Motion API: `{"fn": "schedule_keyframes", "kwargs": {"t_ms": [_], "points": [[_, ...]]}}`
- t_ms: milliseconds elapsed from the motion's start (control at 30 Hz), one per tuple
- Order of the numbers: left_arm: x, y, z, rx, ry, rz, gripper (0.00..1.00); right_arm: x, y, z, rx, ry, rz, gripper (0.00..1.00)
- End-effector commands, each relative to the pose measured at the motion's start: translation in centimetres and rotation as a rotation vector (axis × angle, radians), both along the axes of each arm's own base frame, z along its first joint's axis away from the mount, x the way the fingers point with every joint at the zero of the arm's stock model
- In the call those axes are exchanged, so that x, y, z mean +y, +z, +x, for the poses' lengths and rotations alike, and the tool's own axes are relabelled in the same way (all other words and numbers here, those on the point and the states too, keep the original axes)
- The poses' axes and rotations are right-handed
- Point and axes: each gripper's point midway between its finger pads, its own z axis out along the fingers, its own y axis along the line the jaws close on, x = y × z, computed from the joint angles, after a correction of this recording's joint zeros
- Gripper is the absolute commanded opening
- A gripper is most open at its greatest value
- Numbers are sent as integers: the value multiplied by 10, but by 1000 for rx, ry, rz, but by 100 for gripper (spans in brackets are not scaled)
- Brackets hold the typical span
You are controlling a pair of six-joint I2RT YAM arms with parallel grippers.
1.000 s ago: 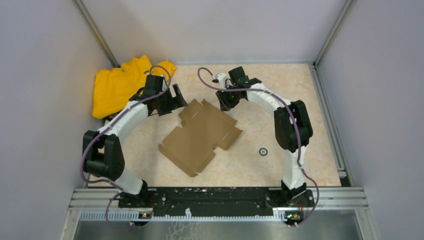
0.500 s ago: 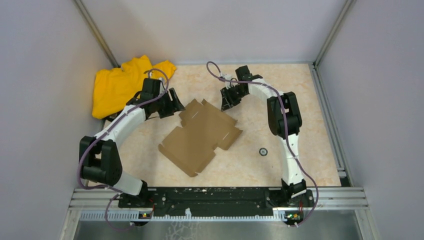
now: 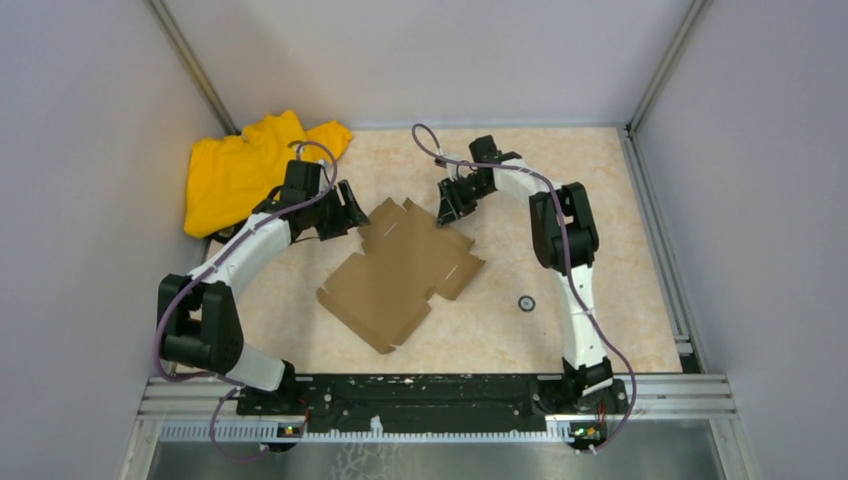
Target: Fold the paper box
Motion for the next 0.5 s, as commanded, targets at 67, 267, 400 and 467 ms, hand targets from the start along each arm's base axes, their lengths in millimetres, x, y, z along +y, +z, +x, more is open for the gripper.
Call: {"fn": "schedule_keyframes", "kwargs": {"t_ms": [67,267,400,467], "points": [[-2,-1,3,-12,-21,-6,71,11,4,-3,-5,48,48,31],[-2,-2,2,-12,-23,-8,71,14,-2,-8,-1,59,30,20],[-2,-4,1,-9,-24,-8,71,15,-5,-8,-6,56,15,12],[-2,-5,1,-8,-25,-9,71,17,-3,-9,-12,55,14,8]]}}
